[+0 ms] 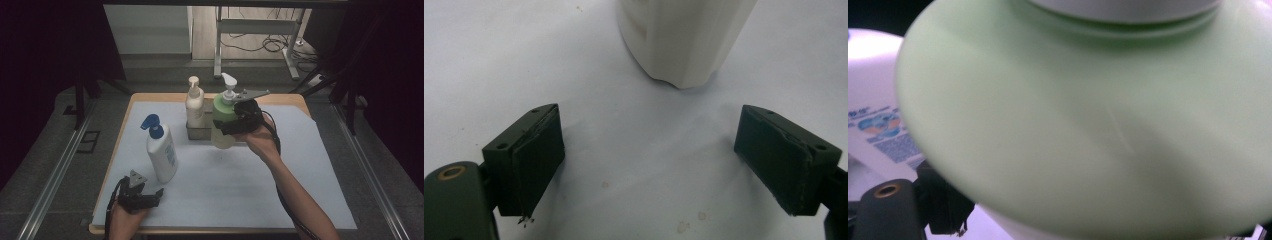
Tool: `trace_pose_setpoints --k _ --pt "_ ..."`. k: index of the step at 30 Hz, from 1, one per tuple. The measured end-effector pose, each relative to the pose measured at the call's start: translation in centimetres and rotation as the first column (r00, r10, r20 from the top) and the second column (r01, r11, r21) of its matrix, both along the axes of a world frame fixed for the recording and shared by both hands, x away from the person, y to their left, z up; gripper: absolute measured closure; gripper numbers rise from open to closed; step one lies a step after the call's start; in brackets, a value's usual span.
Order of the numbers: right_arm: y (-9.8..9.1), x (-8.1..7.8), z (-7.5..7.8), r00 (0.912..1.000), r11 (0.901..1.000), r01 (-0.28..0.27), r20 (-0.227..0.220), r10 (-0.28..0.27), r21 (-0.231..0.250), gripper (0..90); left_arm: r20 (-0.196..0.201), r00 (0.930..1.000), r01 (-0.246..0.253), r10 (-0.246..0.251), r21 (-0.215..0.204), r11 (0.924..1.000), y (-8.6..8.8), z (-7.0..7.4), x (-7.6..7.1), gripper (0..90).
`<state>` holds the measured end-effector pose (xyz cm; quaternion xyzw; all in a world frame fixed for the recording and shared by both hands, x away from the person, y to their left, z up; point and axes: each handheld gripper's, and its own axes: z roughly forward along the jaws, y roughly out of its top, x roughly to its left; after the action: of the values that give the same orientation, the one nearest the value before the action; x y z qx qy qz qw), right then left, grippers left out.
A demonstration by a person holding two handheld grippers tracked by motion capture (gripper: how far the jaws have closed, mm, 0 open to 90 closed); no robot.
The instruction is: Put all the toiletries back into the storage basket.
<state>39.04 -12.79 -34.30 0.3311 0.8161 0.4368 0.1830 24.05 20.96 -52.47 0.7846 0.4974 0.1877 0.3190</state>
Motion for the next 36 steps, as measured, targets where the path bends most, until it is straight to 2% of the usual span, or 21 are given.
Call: trace_pose_setpoints --k 13,28,36 --pt "0.7 2.4 0.8 0.9988 0.999 0.045 0.018 -0.045 -0.002 11.9 -0.001 1.0 0.0 0.0 0.0 1.0 0.0 0.0 0.0 12.2" --pt "0.8 5.3 0.4 0.9925 0.9935 0.114 0.046 -0.113 -0.006 11.9 -0.003 1.0 -0.003 0.003 -0.003 1.0 0.0 0.0 0.0 12.2" --pt "0.9 6.6 -0.2 0.9903 0.9916 0.128 0.057 -0.127 -0.016 12.0 -0.005 1.0 -0.001 0.001 -0.003 1.0 0.0 0.0 0.0 12.2"
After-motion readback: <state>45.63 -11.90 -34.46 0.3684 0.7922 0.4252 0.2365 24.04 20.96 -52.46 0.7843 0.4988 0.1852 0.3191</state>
